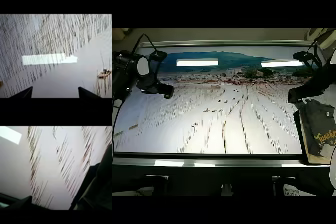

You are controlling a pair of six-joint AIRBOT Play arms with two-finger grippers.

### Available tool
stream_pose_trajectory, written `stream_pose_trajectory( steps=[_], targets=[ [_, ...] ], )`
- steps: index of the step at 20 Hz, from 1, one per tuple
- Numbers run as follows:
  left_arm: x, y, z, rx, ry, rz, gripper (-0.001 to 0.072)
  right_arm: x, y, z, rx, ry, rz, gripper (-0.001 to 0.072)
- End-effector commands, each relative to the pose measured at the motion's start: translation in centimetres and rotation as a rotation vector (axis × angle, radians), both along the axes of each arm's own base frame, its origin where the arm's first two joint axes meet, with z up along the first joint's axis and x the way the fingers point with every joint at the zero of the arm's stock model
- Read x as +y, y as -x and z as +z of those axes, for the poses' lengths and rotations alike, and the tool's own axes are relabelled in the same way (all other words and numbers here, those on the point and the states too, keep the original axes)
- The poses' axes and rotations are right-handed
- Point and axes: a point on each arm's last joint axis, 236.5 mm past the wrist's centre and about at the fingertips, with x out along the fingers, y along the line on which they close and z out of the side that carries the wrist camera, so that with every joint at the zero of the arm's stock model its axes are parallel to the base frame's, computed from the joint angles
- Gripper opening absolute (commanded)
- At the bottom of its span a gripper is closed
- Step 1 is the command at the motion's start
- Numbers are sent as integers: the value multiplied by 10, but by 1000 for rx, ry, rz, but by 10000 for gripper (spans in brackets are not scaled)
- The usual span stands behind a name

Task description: Fold the shirts.

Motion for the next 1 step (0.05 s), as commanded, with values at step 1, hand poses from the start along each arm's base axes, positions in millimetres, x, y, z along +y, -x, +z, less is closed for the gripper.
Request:
stream_pose_trajectory(
  steps=[1],
  targets=[
    [0,0,0,1,0,0,672,0,0,0,1,0,2,690]
  ],
)
